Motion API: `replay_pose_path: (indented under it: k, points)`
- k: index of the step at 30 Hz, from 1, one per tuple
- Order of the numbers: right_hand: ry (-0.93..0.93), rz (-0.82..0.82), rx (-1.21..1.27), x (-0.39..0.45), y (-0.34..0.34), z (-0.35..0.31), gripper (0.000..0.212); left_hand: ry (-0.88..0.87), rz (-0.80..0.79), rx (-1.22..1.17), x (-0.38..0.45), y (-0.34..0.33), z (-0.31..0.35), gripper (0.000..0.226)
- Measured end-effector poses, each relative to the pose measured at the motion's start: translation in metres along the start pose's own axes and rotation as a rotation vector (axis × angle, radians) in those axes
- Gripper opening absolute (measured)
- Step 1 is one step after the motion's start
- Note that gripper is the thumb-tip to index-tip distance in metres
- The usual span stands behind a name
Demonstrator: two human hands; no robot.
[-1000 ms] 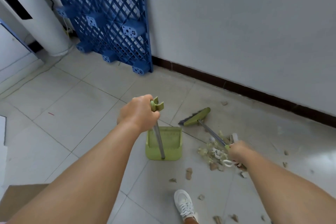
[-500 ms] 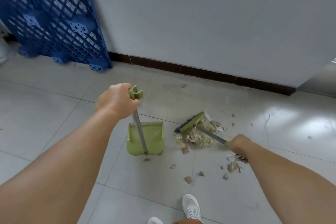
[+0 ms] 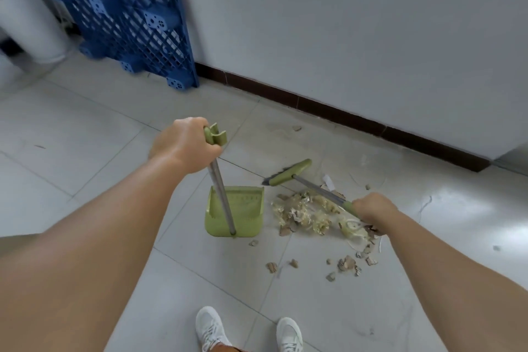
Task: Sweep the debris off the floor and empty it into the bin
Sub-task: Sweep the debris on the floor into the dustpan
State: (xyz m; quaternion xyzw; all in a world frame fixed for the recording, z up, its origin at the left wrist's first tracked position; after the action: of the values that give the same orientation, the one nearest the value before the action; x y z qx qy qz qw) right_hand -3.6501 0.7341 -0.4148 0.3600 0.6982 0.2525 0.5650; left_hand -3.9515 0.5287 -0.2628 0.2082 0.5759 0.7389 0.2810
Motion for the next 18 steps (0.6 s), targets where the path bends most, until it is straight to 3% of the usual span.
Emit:
replay_pose_path:
  k: [4,10,14,18]
  points:
    - [0.134,-0.101,0.048,0.005,-0.001,-0.021,0.014,0.070,-0.022,0.015,-0.032,-0.006,0.004,0.012]
    - [0.285,-0.194,-0.106,-0.009,-0.050,-0.080,0.035,0.187,-0.072,0.011,-0.078,-0.014,-0.010,0.009]
    - [0.406,-0.204,-0.311,-0.033,-0.092,-0.109,0.029,0.250,-0.104,0.007,-0.104,-0.025,-0.026,0.012]
    - [0.420,-0.237,-0.334,-0.048,-0.127,-0.105,0.025,0.293,-0.120,0.007,-0.129,-0.036,-0.040,0.010]
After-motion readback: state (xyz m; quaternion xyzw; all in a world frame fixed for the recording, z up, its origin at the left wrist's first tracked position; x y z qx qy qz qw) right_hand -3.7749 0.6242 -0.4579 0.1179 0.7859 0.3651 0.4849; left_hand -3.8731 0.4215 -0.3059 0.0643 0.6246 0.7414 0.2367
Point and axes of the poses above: each hand's wrist, its own x-axis towards the middle knuckle, its own y-axis out of the back of the hand, z = x × y, the point moved 4 cm from there along x, towards the middle knuckle, and after that the axes turned 4 degrees about z, right-handed, at the moved point
